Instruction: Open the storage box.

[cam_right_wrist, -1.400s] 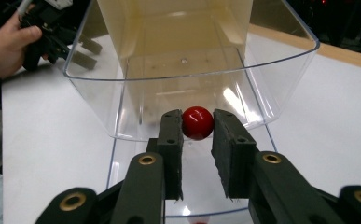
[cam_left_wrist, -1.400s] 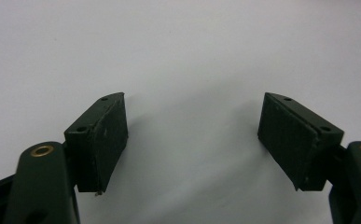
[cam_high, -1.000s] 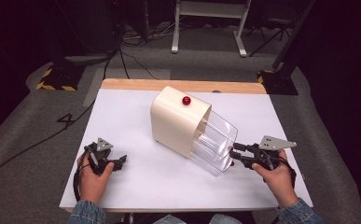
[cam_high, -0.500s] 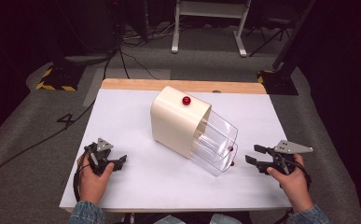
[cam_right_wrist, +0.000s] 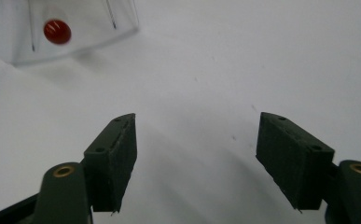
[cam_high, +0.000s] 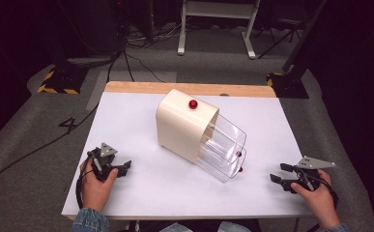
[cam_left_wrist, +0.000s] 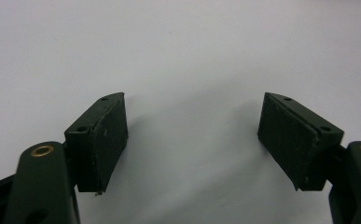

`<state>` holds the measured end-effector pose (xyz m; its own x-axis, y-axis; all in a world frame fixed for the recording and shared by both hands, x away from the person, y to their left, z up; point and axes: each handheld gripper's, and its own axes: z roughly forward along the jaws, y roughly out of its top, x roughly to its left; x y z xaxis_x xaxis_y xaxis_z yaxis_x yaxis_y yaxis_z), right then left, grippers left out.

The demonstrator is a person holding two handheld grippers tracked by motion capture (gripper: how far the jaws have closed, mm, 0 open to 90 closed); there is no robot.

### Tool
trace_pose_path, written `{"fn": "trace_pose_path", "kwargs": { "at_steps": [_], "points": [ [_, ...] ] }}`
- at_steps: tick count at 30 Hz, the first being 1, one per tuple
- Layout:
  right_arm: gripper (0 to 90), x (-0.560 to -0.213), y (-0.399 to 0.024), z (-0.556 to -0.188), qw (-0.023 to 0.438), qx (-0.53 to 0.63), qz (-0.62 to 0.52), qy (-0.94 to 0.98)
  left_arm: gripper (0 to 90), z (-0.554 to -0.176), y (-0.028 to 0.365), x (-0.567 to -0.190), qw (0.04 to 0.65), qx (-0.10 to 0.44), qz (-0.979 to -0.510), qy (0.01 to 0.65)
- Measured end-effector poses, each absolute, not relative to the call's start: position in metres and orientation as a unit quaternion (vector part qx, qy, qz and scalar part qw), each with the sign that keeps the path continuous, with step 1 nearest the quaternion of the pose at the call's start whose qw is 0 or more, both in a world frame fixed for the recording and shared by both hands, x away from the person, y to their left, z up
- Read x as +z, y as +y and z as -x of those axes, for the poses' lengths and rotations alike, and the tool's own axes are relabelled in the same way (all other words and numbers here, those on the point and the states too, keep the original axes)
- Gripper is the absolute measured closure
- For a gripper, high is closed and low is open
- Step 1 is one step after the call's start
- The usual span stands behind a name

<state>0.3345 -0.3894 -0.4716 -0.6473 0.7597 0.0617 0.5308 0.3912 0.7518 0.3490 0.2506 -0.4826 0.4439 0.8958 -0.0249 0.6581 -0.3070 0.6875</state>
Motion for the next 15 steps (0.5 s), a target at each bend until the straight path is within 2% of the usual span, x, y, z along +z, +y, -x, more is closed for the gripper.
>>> {"fn": "trace_pose_path", "kwargs": {
  "at_steps": [6,13,15],
  "points": [
    [25.9,-0.4765,-0.3944,-0.3313,0.157,0.364,-0.387,0.832,24.4,-0.3491,0.2508,-0.4825,0.320,0.185,-0.787,0.493],
    [16.8,-0.4799,-0.3941,-0.3315,0.174,0.357,-0.381,0.835,24.4,-0.3491,0.2507,-0.4826,0.321,0.185,-0.787,0.493],
    [16.6,-0.4803,-0.3939,-0.3315,0.176,0.355,-0.382,0.835,24.4,-0.3491,0.2507,-0.4826,0.321,0.185,-0.787,0.493]
  ]
}}
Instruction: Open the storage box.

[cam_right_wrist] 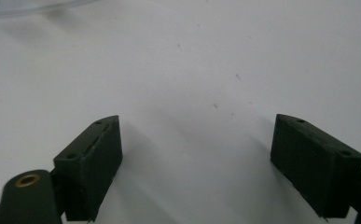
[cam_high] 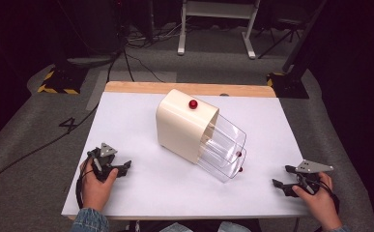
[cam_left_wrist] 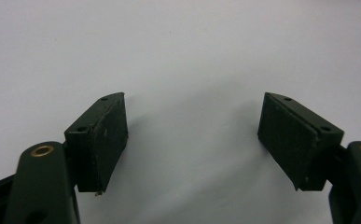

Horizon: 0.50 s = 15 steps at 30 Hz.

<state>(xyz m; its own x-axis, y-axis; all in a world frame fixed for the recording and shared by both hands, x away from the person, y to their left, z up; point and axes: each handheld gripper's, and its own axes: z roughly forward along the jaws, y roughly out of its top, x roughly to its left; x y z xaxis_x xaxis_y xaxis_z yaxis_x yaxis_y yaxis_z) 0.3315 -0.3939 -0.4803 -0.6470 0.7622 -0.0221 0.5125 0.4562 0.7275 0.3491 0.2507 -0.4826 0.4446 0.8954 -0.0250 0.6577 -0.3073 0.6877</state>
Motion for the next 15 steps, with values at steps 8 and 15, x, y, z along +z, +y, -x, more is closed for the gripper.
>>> {"fn": "trace_pose_path", "kwargs": {
  "at_steps": [8,15],
  "points": [
    [12.8,-0.4828,-0.3940,-0.3294,0.186,0.359,-0.381,0.832,24.4,-0.3493,0.2509,-0.4825,0.321,0.184,-0.787,0.493],
    [6.6,-0.4828,-0.3937,-0.3327,0.187,0.346,-0.399,0.828,24.4,-0.3495,0.2509,-0.4823,0.320,0.183,-0.788,0.494]
  ]
}}
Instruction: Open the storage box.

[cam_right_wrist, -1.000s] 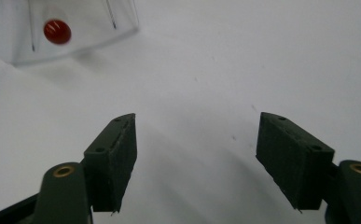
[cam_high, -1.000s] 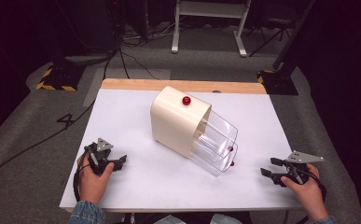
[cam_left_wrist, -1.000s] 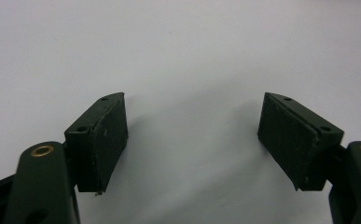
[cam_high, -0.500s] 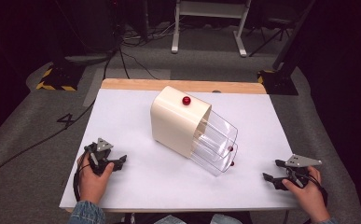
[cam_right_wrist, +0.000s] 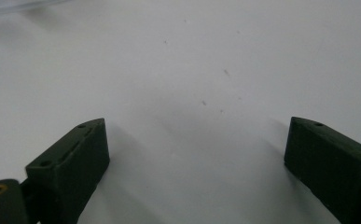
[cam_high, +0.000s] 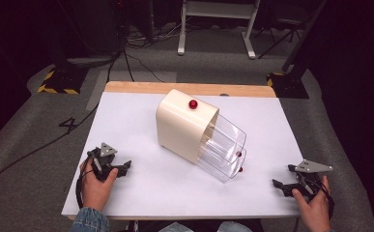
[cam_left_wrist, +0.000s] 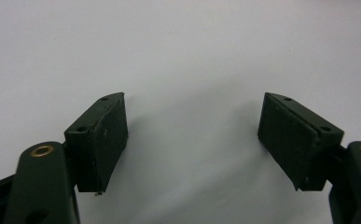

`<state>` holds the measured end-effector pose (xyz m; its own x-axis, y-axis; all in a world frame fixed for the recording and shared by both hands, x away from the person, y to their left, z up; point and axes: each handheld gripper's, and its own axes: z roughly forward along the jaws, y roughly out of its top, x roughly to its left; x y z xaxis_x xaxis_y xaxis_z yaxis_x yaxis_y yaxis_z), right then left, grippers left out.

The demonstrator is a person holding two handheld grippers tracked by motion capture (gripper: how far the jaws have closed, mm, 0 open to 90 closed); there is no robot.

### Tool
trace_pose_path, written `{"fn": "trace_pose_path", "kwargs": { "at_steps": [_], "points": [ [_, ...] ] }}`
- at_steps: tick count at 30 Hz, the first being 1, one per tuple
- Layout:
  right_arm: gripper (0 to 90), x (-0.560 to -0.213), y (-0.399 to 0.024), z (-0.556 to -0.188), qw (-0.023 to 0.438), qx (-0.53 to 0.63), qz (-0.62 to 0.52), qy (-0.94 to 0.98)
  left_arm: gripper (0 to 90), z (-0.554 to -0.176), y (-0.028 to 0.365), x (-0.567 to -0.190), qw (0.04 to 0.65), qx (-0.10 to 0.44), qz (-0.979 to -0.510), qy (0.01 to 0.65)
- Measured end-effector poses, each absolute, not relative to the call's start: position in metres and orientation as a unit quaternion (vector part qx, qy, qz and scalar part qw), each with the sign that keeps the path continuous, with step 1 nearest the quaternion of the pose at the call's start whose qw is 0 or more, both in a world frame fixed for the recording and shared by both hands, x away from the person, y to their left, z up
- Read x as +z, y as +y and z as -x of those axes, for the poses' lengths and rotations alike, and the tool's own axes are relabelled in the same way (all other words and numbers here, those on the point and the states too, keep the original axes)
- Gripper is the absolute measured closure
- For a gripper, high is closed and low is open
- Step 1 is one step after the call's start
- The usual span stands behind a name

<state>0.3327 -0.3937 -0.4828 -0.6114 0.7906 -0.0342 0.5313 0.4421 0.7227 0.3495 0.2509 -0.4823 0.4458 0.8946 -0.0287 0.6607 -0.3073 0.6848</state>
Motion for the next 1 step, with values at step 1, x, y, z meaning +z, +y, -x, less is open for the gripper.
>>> {"fn": "trace_pose_path", "kwargs": {
  "at_steps": [1],
  "points": [
    [6.6,-0.4826,-0.3937,-0.3329,0.186,0.345,-0.400,0.829,24.4,-0.3495,0.2509,-0.4823,0.320,0.183,-0.788,0.493]
  ]
}}
